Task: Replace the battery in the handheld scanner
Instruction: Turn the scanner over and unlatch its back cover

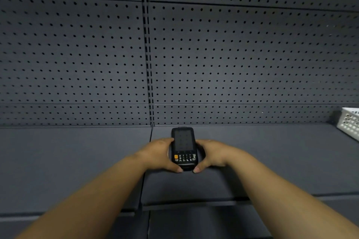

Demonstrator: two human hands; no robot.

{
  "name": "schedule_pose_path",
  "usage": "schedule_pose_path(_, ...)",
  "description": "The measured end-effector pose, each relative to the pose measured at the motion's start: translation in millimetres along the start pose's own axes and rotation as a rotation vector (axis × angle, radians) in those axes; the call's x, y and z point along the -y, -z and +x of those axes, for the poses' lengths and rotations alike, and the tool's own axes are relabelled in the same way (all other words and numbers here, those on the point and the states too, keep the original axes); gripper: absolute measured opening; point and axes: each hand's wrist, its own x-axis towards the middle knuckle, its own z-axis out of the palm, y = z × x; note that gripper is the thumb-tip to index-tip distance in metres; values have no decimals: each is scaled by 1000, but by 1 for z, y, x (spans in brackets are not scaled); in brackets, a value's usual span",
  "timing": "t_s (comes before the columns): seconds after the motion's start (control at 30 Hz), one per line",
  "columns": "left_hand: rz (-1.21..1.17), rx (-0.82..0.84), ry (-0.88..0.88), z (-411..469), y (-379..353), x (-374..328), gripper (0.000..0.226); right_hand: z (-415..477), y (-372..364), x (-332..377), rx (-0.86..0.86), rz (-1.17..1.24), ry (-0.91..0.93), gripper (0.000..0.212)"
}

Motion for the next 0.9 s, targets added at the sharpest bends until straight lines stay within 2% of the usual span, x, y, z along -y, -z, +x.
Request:
schedule_pose_path(0.17, -88, 28, 33, 2, -1, 5, 99, 0, 0, 3, -14, 108, 24, 90)
schedule_pose_path(0.33, -175, 76, 38, 3, 0, 10, 105, 6, 1, 6, -34, 199, 62, 97)
schedule_pose_path(0.53, -236, 117, 13, 2, 6, 12, 100, 2, 4, 14, -20, 318, 111, 85)
schedule_pose_path(0.7, -263, 125, 16, 0, 8, 15, 96, -1, 7, 28, -4, 364, 150, 85)
schedule_pose_path(0.9, -252, 88, 17, -5, 11, 15, 118, 3, 6, 44, 22, 497, 143, 82)
